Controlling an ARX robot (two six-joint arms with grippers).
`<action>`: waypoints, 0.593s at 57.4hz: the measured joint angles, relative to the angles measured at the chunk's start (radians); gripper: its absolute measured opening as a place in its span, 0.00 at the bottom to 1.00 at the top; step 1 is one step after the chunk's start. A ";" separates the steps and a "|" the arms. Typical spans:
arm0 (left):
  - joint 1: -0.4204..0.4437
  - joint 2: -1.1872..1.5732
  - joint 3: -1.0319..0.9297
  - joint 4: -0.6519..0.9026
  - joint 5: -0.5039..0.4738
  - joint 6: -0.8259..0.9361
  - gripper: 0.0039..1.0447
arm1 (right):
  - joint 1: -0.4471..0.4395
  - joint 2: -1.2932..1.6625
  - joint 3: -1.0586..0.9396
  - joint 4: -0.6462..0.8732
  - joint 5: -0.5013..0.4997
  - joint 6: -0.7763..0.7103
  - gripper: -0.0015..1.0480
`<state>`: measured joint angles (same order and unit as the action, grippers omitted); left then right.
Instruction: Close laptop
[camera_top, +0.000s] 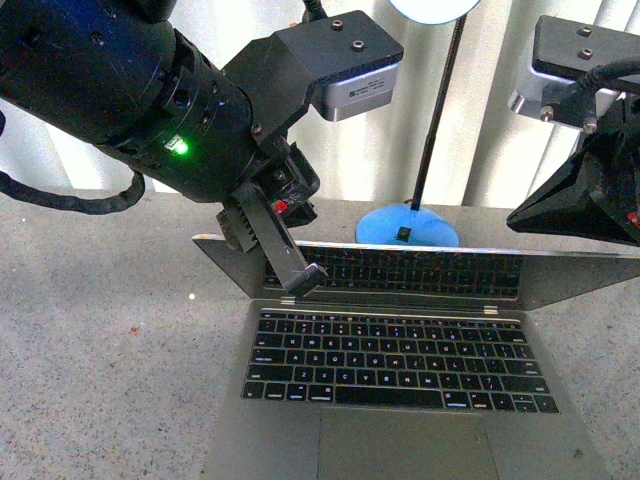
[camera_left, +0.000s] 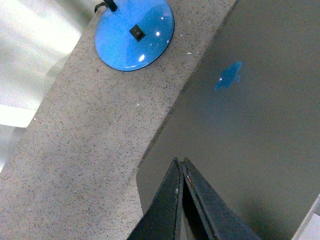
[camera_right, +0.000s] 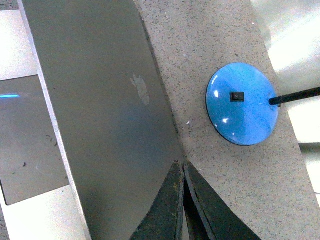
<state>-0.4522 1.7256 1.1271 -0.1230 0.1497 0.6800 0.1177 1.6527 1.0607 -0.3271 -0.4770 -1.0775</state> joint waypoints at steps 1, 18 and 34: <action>0.000 0.000 0.000 0.000 0.000 0.000 0.03 | 0.000 0.000 -0.002 -0.001 0.000 0.000 0.03; -0.004 0.000 -0.019 0.003 0.011 0.000 0.03 | 0.000 0.000 -0.034 -0.001 -0.004 -0.002 0.03; -0.006 0.000 -0.033 0.003 0.031 0.005 0.03 | 0.000 0.000 -0.036 -0.007 -0.014 -0.011 0.03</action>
<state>-0.4587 1.7256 1.0939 -0.1196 0.1806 0.6846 0.1177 1.6527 1.0245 -0.3344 -0.4915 -1.0889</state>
